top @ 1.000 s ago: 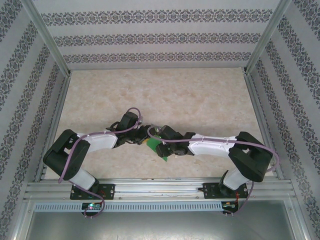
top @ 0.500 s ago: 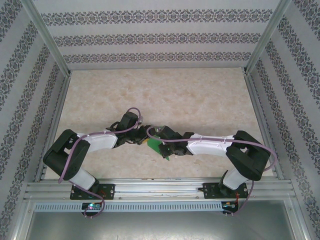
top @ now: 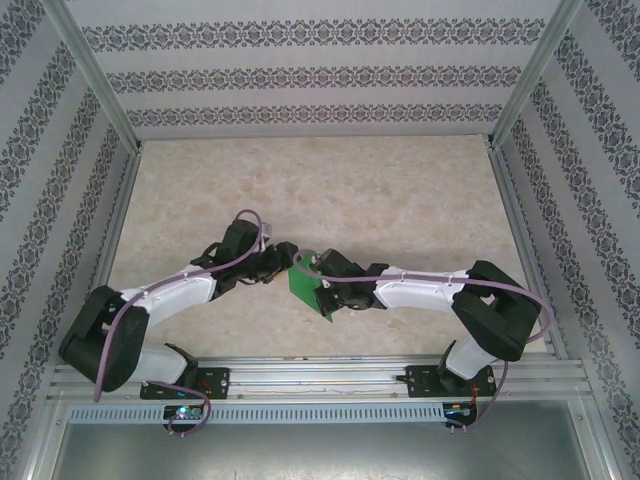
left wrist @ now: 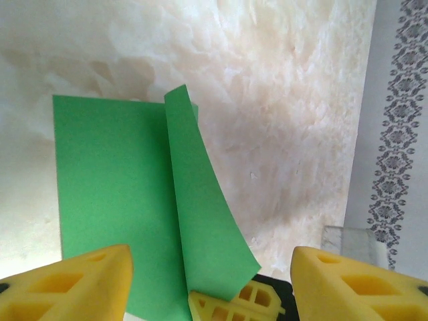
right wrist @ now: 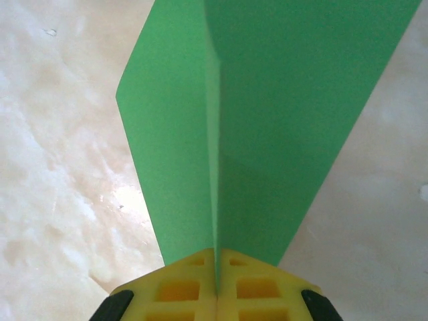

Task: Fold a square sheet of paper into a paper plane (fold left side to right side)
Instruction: Fourth fold the wing at the center of the table.

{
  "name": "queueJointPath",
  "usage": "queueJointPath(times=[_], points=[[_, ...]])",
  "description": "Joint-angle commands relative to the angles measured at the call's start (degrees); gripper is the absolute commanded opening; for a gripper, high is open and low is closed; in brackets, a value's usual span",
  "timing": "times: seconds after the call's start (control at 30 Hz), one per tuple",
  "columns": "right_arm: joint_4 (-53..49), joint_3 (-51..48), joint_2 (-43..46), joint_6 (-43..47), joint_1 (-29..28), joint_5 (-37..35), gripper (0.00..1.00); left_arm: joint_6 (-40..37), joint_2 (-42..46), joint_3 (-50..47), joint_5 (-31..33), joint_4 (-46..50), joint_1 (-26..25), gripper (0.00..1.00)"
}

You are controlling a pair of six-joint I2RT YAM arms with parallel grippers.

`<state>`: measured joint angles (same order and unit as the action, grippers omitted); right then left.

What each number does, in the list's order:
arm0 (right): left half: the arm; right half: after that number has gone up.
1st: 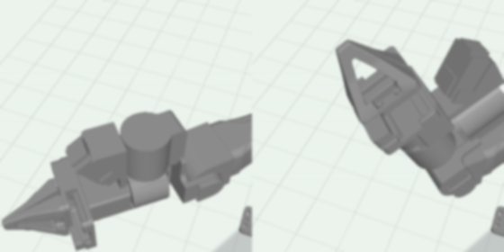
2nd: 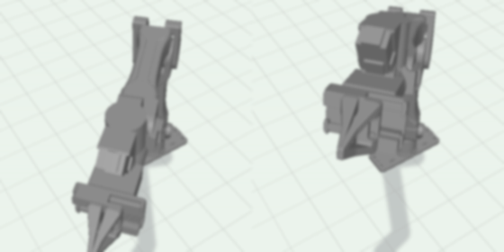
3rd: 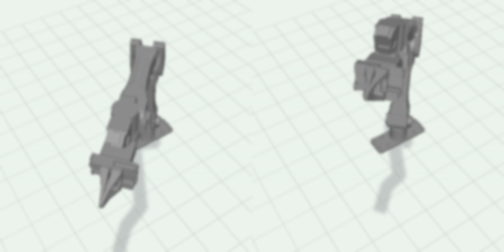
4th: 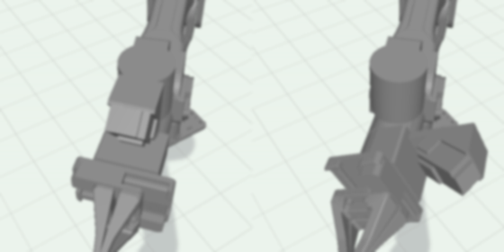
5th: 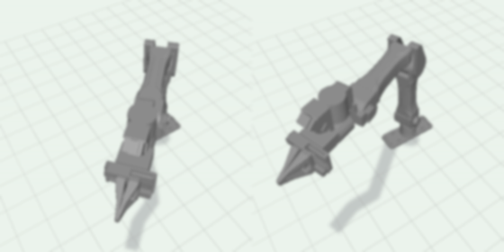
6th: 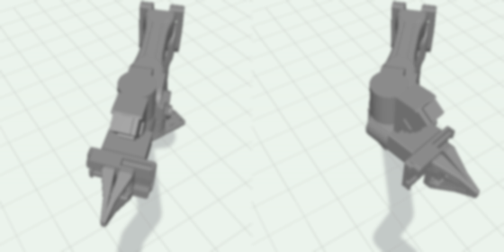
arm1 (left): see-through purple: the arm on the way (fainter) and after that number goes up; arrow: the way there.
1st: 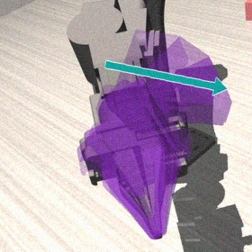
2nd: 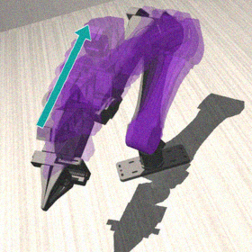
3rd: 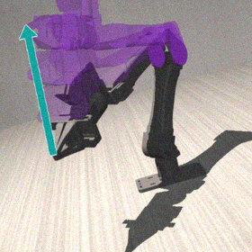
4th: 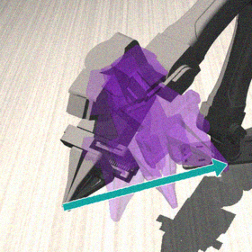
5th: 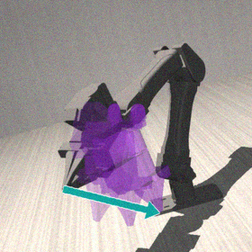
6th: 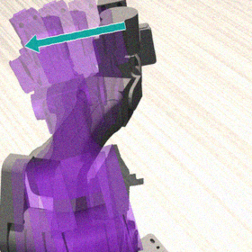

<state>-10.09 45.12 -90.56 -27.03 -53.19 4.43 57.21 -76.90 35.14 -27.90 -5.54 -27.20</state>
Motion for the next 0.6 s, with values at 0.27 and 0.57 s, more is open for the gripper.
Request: queueJointPath(times=[0.27, 0.57], points=[[9.39, -4.93, -0.62, -0.74, 5.67, 14.64, 0.00, -3.99, 2.05, -2.28, -3.21, 5.73, 1.52, 0.59], [15.58, -7.22, -3.14, -2.91, 8.38, 22.05, 0.00, -3.51, -3.04, -0.81, -5.06, 3.69, -0.57, 0.54]])
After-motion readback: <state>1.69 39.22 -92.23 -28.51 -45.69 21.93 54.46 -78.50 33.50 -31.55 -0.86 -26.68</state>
